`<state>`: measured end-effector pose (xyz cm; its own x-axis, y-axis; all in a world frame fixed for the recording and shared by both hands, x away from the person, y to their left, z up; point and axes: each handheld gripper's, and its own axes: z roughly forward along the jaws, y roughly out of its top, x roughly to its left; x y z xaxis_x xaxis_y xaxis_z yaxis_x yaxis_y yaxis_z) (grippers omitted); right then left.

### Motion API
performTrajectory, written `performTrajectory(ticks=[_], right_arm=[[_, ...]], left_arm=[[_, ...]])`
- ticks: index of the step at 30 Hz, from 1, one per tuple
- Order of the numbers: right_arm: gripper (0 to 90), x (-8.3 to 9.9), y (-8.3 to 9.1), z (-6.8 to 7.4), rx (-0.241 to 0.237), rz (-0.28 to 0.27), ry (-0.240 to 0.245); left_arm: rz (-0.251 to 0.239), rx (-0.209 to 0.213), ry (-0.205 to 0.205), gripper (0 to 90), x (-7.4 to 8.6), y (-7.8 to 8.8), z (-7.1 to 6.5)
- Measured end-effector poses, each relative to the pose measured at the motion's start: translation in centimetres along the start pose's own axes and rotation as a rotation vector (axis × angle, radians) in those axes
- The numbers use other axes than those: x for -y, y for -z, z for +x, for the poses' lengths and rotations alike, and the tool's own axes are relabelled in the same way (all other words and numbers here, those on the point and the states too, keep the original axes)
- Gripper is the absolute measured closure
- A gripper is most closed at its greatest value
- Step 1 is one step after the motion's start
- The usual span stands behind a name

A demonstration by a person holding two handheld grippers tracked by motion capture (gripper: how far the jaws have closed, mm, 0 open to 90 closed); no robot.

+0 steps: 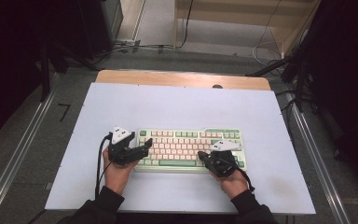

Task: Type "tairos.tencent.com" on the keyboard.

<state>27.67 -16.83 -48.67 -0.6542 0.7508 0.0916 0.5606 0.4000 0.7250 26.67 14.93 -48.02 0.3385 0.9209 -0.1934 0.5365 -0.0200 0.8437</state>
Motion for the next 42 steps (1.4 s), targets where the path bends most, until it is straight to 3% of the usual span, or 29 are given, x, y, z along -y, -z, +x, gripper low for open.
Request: performTrajectory(ticks=[12,19,22,25,30,37,42], right_arm=[[86.9,0.1,-0.2,-0.1,-0.006,0.006,-0.010],[83.8,-0.3,0.5,-0.3,-0.005,-0.034,-0.022],[75.4,-0.4,0.7,-0.5,-0.010,-0.054,-0.031],[54.1,-0.6,1.0,-0.7,-0.007,-0.072,-0.036],[31.9,-0.8,1.2,-0.9,0.018,-0.091,-0.045],[26.8,-0.9,1.4,-1.4,0.042,-0.108,-0.064],[26.7,-0.9,1.3,-1.5,0.049,-0.104,-0.067]], left_arm=[[-0.003,0.001,0.008,26.1,0.0,0.0,0.0],[-0.003,0.001,0.007,26.6,0.0,0.0,0.1],[-0.003,0.001,0.007,26.6,0.0,0.0,0.0],[0.001,0.002,0.002,26.5,0.0,0.0,0.0],[0.004,0.006,0.002,26.5,0.0,-0.1,0.0],[0.005,0.020,0.005,27.8,0.0,-0.2,-0.2],[0.017,0.060,-0.014,31.0,0.0,-0.7,-0.8]])
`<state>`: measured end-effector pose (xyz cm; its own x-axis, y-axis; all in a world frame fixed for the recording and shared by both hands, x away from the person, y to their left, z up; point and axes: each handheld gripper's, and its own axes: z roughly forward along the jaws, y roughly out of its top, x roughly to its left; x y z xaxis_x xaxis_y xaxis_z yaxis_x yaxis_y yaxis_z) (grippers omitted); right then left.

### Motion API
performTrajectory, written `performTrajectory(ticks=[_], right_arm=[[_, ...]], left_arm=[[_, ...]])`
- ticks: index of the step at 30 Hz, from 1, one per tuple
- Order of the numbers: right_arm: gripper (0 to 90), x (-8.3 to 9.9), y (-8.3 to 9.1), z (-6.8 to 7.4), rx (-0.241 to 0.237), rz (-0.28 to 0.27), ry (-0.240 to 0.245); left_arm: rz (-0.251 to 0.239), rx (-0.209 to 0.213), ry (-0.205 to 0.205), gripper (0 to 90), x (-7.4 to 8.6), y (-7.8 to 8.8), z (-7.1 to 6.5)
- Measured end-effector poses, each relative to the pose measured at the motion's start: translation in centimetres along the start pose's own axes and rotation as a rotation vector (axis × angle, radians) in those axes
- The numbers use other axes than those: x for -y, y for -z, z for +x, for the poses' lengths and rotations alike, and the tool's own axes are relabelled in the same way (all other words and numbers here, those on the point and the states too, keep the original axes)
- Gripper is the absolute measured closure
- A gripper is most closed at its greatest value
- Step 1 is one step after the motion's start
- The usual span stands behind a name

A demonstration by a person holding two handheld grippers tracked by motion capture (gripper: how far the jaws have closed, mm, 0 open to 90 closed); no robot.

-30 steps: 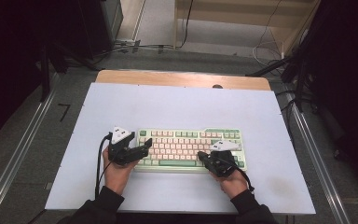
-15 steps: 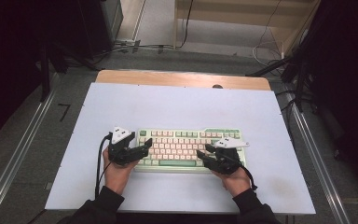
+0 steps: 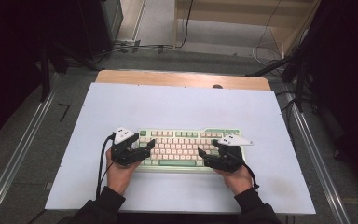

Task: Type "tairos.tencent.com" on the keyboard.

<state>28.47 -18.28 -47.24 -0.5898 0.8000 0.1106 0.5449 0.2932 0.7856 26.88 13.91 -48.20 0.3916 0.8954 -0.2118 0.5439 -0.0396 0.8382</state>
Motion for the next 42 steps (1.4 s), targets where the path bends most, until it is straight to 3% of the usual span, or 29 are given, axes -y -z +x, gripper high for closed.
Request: performTrajectory(ticks=[8,13,15,21,42], right_arm=[[26.8,0.0,0.0,-0.1,0.008,0.003,-0.001],[27.3,0.0,0.0,-0.2,0.009,0.001,-0.007],[27.7,0.0,0.0,-0.2,0.011,0.000,-0.006],[27.9,0.0,-0.1,0.0,0.011,0.006,-0.002],[28.6,0.0,-0.1,0.1,0.012,0.010,0.001]], left_arm=[[0.004,0.093,-0.041,55.3,-0.3,-1.4,-1.4],[0.022,0.160,-0.058,83.3,-0.6,-2.2,-2.2],[0.034,0.183,-0.055,90.0,-0.7,-2.6,-2.4],[0.064,0.196,-0.101,90.0,-0.8,-3.6,-3.2],[0.123,0.190,-0.096,90.0,-0.7,-5.5,-3.8]])
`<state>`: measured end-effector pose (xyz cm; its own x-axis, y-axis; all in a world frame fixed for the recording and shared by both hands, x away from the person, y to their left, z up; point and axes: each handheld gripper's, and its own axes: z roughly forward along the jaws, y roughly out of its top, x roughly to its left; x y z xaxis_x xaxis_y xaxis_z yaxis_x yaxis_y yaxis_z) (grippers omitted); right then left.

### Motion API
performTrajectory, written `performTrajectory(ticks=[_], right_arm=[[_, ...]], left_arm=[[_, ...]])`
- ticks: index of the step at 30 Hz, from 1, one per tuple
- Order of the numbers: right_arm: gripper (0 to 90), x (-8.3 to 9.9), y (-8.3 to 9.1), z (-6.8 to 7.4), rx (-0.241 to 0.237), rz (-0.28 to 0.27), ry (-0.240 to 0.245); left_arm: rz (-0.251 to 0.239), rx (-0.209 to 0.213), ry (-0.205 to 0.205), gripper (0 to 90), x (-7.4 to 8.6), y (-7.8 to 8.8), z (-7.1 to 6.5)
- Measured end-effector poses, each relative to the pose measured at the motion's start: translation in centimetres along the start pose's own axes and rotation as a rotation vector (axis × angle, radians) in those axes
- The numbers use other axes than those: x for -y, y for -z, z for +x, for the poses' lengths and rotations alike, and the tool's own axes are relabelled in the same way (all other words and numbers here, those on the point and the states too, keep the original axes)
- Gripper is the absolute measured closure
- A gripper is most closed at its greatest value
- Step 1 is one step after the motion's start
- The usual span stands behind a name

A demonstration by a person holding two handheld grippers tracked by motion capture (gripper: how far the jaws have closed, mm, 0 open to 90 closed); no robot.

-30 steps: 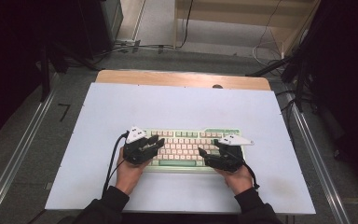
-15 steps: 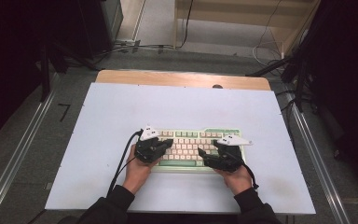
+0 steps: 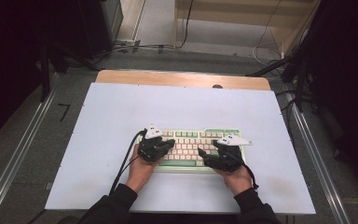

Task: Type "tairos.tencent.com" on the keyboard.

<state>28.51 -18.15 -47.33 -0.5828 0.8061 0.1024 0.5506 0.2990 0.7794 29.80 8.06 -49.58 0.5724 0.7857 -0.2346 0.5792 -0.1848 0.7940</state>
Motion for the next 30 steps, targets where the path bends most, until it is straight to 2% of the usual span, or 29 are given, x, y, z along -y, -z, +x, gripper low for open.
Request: performTrajectory(ticks=[6,9,10,14,15,17,19,24,30], right_arm=[[28.9,0.0,0.0,-0.1,0.002,0.000,-0.003],[28.9,0.0,0.0,0.0,0.001,0.002,0.000],[28.9,0.0,0.0,0.0,0.001,0.002,0.001],[28.9,0.0,0.0,0.0,-0.001,0.000,0.000],[28.9,0.0,0.0,-0.1,0.000,0.000,-0.001],[28.9,0.0,0.0,-0.1,0.001,0.001,-0.001],[28.9,0.0,0.0,-0.1,0.001,-0.001,-0.001],[28.9,0.0,-0.1,0.0,0.000,0.000,0.003],[28.9,0.0,-0.2,0.0,-0.003,0.003,0.001]], left_arm=[[0.018,-0.005,0.004,90.0,0.1,-0.2,0.0],[0.022,-0.007,-0.019,90.0,0.1,-0.3,-0.3],[0.019,-0.001,-0.012,89.9,0.0,-0.2,-0.4],[-0.046,0.024,0.019,76.9,-0.5,1.0,-0.5],[-0.064,0.025,0.025,71.1,-0.6,1.4,-0.5],[-0.085,0.018,0.034,59.8,-0.8,2.1,-0.3],[-0.088,0.001,0.051,52.3,-0.8,2.6,0.1],[-0.098,-0.034,0.107,49.2,-0.5,3.9,1.5],[-0.081,-0.075,0.104,49.3,0.3,4.9,2.3]])
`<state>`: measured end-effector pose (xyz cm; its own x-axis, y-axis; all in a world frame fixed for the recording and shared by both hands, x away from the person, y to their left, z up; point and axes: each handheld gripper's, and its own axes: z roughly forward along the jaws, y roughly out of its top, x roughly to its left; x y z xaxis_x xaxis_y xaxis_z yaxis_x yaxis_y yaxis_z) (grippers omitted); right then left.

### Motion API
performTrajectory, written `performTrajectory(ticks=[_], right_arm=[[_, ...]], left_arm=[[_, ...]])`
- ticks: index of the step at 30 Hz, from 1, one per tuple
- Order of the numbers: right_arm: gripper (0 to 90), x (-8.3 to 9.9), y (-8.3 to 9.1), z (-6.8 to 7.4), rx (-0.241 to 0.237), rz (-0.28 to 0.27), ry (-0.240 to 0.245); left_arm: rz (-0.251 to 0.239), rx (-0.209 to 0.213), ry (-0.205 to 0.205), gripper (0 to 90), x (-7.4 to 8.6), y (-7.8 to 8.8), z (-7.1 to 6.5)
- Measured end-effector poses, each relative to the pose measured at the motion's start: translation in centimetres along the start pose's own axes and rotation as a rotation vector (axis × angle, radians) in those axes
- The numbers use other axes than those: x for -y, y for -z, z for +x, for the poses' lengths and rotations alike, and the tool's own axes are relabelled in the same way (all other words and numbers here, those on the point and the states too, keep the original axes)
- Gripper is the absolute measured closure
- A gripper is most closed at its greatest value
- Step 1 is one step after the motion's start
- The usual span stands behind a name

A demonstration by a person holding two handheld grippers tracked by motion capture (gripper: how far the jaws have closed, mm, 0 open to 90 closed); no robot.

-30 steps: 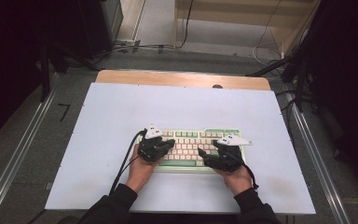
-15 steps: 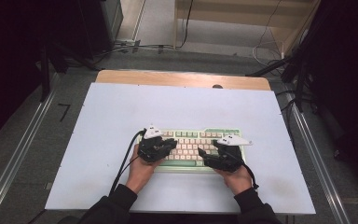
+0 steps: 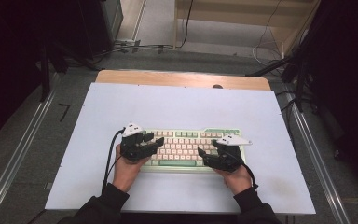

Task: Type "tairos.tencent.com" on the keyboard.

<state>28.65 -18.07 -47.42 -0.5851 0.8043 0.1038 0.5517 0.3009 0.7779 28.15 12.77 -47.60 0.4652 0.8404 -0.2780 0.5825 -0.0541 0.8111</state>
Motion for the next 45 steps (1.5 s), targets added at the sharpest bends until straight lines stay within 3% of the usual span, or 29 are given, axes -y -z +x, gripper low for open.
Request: performTrajectory(ticks=[13,20,22,24,25,30,36,45], right_arm=[[28.9,-0.2,-0.1,0.1,-0.007,-0.005,0.005],[28.9,-0.3,-0.4,0.4,-0.013,0.000,0.015],[28.9,-0.3,-0.3,0.3,-0.012,-0.001,0.013],[28.9,-0.4,-0.2,0.2,-0.012,-0.003,0.009],[28.9,-0.4,-0.2,0.2,-0.012,-0.006,0.008],[28.9,-0.4,-0.2,0.4,-0.012,-0.005,0.011],[28.9,-0.3,-0.2,0.3,-0.010,-0.001,0.012],[28.9,-0.3,-0.2,0.4,-0.009,-0.001,0.013]], left_arm=[[0.026,-0.042,-0.033,53.6,0.7,-0.2,0.0],[0.028,-0.044,-0.029,43.7,0.8,-0.3,0.1],[0.011,-0.035,-0.032,62.1,0.9,-0.2,0.0],[0.003,0.020,-0.028,84.0,0.8,-0.3,-0.1],[0.009,0.040,-0.025,90.0,0.8,-0.5,-0.2],[0.051,0.024,-0.066,90.0,1.0,-1.6,-0.8],[0.068,-0.007,-0.072,90.0,1.0,-2.3,-0.8],[0.097,-0.007,-0.071,90.0,1.1,-2.6,-0.9]])
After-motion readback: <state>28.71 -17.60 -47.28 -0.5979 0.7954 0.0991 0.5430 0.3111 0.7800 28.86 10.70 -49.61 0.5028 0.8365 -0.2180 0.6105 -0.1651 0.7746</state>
